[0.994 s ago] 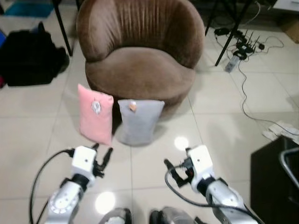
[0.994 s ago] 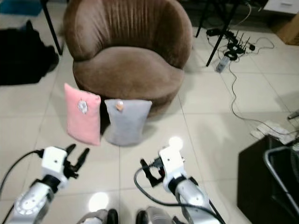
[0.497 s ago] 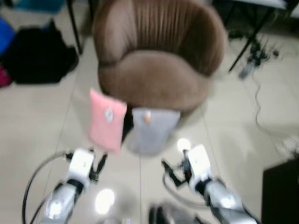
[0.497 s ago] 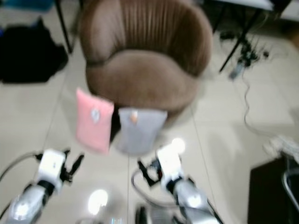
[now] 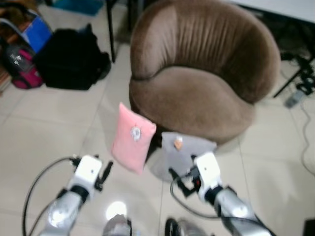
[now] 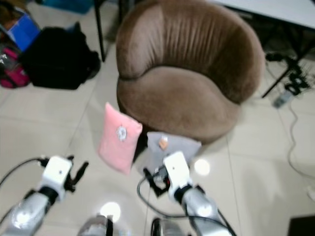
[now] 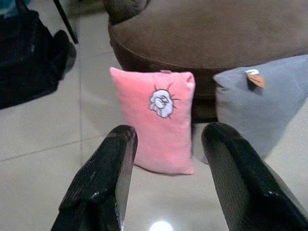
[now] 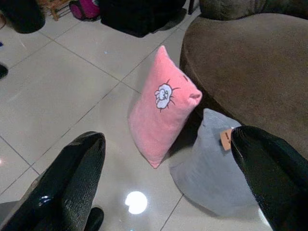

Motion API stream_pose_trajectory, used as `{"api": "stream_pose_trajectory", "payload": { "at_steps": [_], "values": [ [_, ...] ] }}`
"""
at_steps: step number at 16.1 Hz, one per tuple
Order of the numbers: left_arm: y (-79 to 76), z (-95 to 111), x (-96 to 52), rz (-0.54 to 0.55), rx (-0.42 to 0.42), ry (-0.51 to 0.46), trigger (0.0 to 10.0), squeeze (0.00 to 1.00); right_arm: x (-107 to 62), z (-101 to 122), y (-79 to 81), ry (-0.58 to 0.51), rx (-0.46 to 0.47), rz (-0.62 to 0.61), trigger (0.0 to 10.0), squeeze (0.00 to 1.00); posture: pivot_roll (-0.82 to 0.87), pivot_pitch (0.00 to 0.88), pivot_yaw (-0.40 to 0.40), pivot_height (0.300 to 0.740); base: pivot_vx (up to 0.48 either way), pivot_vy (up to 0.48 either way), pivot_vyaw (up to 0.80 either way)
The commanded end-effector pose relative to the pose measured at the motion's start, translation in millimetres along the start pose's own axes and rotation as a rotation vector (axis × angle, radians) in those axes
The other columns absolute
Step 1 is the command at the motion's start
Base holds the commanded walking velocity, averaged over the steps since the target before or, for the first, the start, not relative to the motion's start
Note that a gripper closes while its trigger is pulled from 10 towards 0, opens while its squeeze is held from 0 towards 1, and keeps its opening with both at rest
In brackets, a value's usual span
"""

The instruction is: Move the pillow to the sofa from floor

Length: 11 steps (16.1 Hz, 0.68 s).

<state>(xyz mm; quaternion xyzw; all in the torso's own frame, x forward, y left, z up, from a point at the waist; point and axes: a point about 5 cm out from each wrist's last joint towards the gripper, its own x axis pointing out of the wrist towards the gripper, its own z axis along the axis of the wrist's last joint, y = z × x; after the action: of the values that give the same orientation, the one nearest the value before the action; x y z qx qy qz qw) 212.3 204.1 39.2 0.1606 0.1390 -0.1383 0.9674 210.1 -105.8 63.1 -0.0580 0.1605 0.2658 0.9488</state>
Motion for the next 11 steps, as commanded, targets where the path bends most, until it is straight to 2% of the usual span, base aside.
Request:
{"api": "stream_pose_trajectory", "payload": {
  "at_steps": [1,9,11],
  "values": [
    [-4.9,1.1,-1.7,0.001,0.02,-0.001,10.0,0.0,-6.2,-5.4,-4.2,0.023,0.004,-0.021,10.0,0.01,-0.04,0.225,-0.096,0.74,0.435,0.0,0.0],
    [-3.7,0.7,-4.1,0.018,0.026,0.018,10.0,0.0,-6.2,-5.3,-2.3,0.028,0.006,-0.009,10.0,0.01,-0.04,0.228,-0.095,0.74,0.435,0.0,0.0],
    [-3.2,1.7,-4.1,0.01,0.052,0.02,10.0,0.0,-6.0,-5.1,-1.8,0.026,0.006,-0.006,10.0,0.02,-0.04,0.228,-0.095,0.74,0.433,0.0,0.0]
  ]
}}
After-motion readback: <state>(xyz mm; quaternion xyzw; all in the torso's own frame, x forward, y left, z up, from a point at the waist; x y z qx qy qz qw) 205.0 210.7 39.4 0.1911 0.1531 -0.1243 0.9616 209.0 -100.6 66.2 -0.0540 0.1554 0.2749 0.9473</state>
